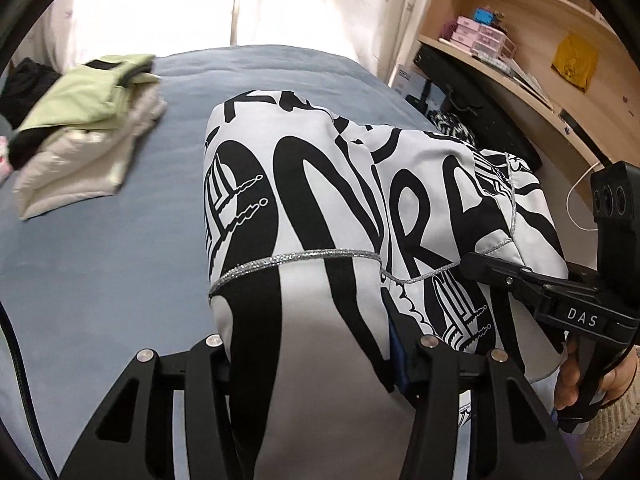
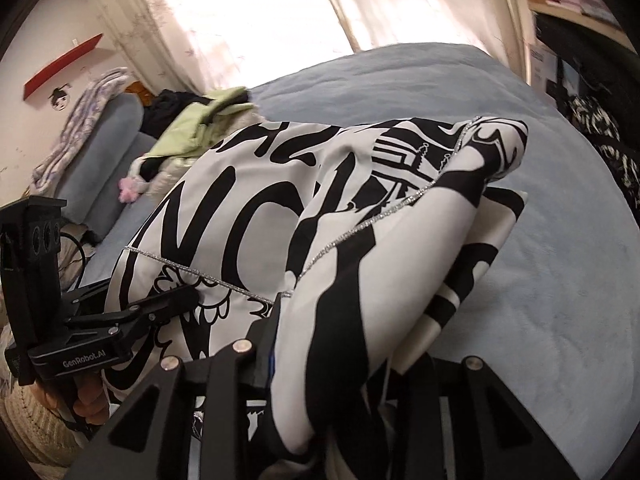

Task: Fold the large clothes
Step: 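Grip the bundle sides with both tools and lift it, then carry the lifted bundle with both tools toward the clothes stack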

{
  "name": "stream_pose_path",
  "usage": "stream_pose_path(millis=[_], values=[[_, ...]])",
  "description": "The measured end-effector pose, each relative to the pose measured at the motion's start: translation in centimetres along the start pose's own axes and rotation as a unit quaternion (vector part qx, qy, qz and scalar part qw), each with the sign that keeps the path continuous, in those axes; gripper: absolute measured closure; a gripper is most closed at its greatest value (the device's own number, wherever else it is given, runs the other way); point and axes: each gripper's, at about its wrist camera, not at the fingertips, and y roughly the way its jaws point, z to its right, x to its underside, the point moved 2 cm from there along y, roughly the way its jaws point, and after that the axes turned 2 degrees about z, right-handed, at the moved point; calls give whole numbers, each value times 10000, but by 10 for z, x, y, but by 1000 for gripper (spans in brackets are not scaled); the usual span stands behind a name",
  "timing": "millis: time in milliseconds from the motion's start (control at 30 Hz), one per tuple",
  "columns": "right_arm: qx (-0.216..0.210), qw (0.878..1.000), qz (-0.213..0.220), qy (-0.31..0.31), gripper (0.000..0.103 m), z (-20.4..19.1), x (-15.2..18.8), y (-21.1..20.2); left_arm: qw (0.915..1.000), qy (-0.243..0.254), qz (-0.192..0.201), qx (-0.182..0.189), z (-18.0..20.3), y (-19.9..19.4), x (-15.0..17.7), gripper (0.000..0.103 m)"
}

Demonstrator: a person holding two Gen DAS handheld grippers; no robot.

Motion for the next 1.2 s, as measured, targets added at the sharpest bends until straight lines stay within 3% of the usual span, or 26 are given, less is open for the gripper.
stream_pose_path(millis=[167, 367, 467, 667, 900, 1200], values=[[-271, 9995, 45, -145, 72, -51, -2, -4, 9997, -152, 127, -129, 10, -3, -2, 53], [-532, 9977, 42, -429, 72, -118, -7, 7, 9987, -316, 275, -302, -8, 14, 0, 53], [-668, 9965, 14, -500, 72, -147, -13, 19, 9980, -406, 307, -362, -32, 39, -1, 53], [-966, 9940, 8, -519, 72, -199, -41, 49, 9965, -506, 379, -539, -94, 15, -21, 53], [-1263, 9906, 167, -504, 72, -250, -109, 93, 9947, -425, 546, -764, -167, -1, -91, 53], [-1622, 9845, 665, -113, 72, -285, -246, 177, 9914, -70, 854, -988, -261, 22, -240, 53]])
